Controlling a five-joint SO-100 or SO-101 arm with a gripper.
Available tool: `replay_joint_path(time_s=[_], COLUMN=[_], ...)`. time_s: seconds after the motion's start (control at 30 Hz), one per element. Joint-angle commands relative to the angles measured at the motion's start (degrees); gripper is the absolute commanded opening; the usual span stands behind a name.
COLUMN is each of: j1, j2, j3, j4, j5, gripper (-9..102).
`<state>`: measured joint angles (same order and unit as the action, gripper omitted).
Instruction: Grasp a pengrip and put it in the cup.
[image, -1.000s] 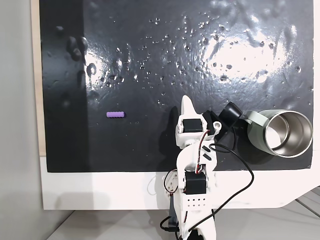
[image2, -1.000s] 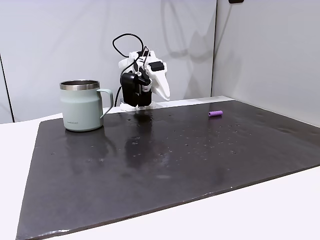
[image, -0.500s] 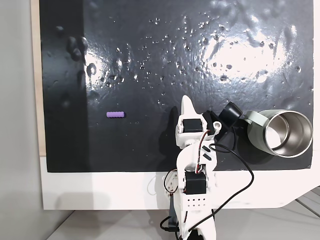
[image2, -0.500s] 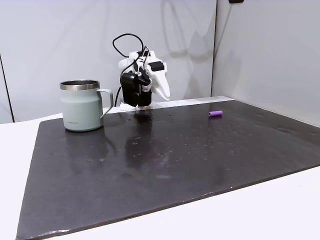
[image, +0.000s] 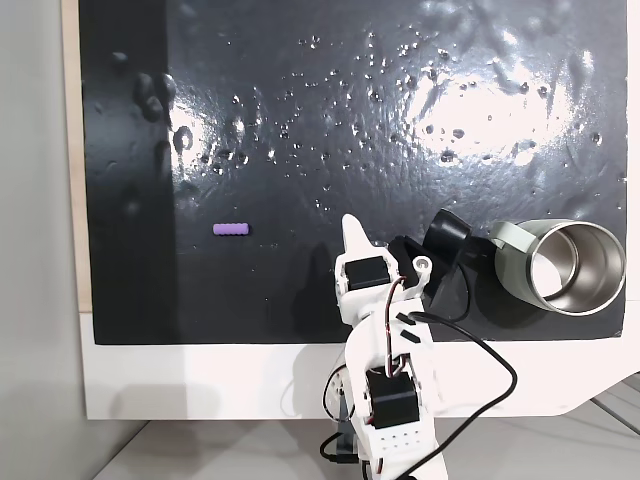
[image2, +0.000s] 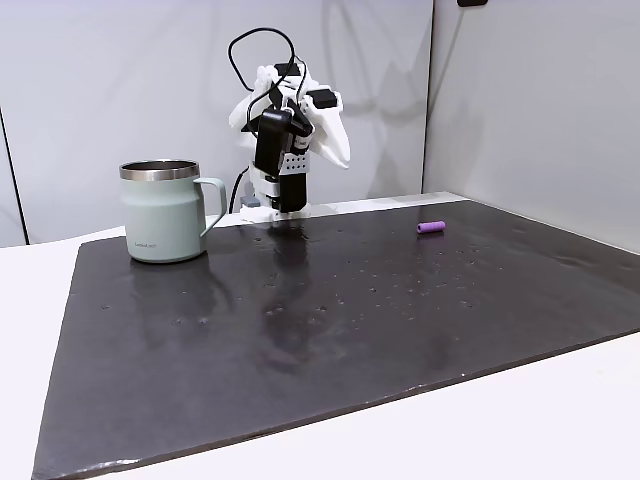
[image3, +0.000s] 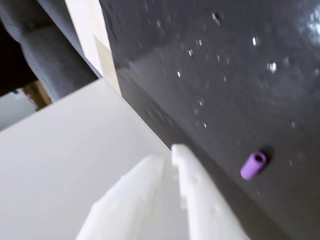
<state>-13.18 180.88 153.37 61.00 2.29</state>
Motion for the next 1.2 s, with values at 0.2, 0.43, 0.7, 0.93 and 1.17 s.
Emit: replay_joint_path(time_s=[0.2,0.43,0.7,0.93,1.17], j1=[-9.6,-16.3,-23.6,-29.3,-32.5], j2=[-31.4,-54.4,-68.5,-77.9,-83.1], j3=[-36.3,-57.4,-66.6,-71.3,-69.6], j4=[13.0,19.9,20.7,21.9,22.1], j5=[9.8,18.2,26.5,36.2,40.4], gripper=[0,0,13,29,31])
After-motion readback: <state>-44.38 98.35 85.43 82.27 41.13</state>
